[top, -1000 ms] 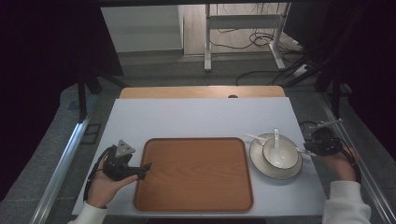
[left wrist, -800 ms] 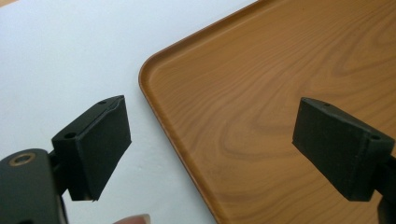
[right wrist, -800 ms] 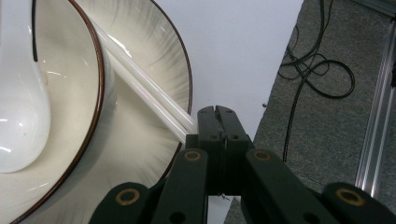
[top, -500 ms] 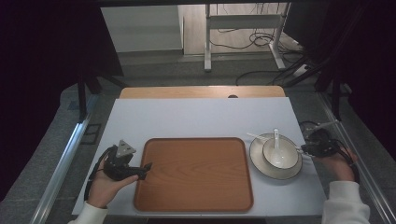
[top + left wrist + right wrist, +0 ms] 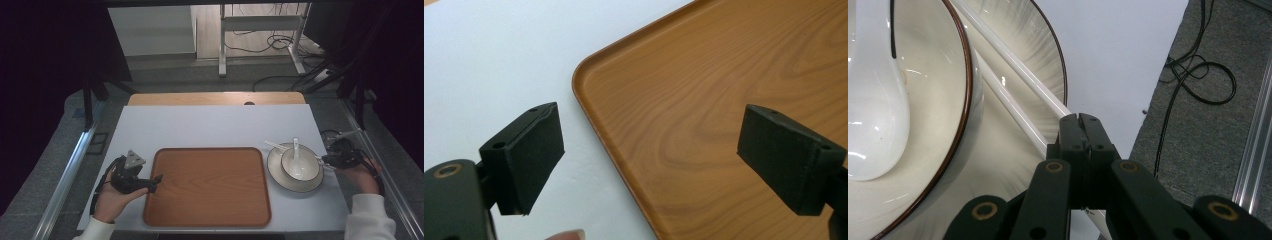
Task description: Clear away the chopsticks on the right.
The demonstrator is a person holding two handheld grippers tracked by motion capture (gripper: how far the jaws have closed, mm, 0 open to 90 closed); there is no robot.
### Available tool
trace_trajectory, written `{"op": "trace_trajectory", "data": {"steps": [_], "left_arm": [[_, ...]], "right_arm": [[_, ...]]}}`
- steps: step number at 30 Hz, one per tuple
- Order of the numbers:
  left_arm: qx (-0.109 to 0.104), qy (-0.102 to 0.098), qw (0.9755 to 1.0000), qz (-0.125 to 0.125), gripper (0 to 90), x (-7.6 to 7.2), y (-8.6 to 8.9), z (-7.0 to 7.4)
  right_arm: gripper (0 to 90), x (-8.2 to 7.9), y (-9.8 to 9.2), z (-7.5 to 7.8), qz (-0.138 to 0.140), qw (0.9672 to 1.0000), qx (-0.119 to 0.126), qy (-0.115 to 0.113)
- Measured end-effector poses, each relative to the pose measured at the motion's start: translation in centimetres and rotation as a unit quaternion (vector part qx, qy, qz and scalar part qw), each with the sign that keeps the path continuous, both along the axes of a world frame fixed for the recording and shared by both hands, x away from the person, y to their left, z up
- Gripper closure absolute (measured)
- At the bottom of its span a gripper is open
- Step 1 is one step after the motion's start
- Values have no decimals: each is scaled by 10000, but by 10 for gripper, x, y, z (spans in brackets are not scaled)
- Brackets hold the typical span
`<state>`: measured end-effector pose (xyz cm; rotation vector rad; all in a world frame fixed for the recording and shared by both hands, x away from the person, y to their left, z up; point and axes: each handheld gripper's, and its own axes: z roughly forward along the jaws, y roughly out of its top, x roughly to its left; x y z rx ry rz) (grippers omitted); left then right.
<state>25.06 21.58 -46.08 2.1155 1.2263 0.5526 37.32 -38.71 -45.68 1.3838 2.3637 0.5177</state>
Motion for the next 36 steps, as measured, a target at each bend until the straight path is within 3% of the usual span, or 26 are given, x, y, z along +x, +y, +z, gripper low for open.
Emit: {"op": "trace_trajectory", "data": {"steps": [7,10,11,13,14,16,19,26,31,36], "left_arm": [[-15,-14,10000,13,110,0,1,2],[-33,-79,10000,47,109,-1,4,5],[-60,-109,9999,87,110,-2,5,6],[-62,-126,9998,125,110,-2,7,7],[-73,-134,9998,131,110,-2,7,7],[-81,-135,9998,126,110,-3,7,8],[-89,-123,9998,112,110,-2,7,7],[-82,-114,9998,106,110,-2,8,7],[-37,-91,9999,101,110,-2,9,7],[-5,-61,9999,80,110,-1,8,5]], "right_arm": [[897,-3,-2,13,106,9997,95,-221],[893,-1,-1,17,212,9994,6,-265],[831,2,0,17,361,9992,-69,-141],[795,3,-1,16,415,9990,-138,-87],[721,6,-3,17,473,9982,-375,-5],[688,8,-5,19,490,9978,-450,0],[615,12,-8,24,750,9956,-551,125],[581,19,-10,20,1054,9907,-687,519],[581,22,-9,17,1167,9891,-653,611],[584,28,-8,11,1209,9859,-864,774]]}}
